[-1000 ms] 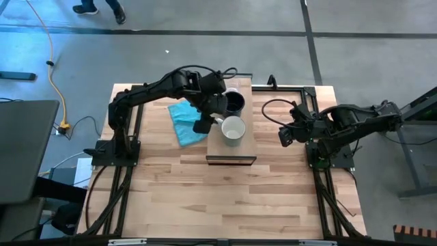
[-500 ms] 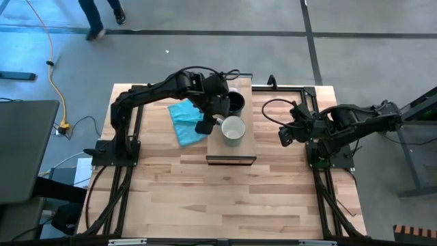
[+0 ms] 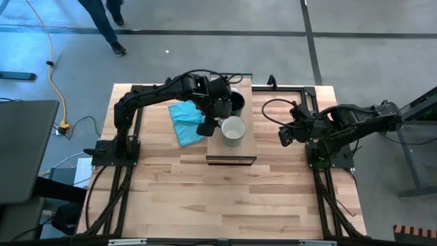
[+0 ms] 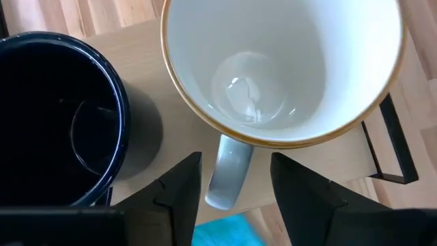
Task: Stack small to large cups/mugs on shelf
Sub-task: Put the light blue mug on the shelf
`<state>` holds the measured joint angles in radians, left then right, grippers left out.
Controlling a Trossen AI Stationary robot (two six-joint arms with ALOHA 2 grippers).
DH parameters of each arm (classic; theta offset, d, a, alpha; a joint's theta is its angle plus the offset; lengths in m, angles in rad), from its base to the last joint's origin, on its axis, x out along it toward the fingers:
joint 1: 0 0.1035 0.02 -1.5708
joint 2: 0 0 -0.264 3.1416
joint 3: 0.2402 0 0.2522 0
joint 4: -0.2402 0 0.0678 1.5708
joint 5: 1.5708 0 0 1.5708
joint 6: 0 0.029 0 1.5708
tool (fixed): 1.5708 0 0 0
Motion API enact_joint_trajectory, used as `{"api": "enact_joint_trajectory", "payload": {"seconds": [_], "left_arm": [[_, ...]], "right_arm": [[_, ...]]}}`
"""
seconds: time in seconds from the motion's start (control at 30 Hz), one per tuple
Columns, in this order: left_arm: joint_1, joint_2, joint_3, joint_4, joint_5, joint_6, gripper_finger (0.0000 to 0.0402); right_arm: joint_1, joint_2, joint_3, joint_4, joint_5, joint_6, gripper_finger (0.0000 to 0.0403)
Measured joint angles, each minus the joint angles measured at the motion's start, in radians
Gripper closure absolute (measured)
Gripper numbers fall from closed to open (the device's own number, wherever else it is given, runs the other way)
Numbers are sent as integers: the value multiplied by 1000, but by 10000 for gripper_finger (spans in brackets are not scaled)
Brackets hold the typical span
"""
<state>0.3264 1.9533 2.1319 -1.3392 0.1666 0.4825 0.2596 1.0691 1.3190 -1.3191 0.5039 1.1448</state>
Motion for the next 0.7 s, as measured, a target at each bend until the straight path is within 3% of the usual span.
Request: {"api": "enact_joint_trajectory", "payload": {"seconds": [0.3,0.7], "left_arm": [[0,-1,0,-33,37,-26,290],[1,-1,0,-34,31,-129,301]], "right_arm": [[0,0,0,-6,0,-1,302],[0,0,0,-7,1,-1,302]]}}
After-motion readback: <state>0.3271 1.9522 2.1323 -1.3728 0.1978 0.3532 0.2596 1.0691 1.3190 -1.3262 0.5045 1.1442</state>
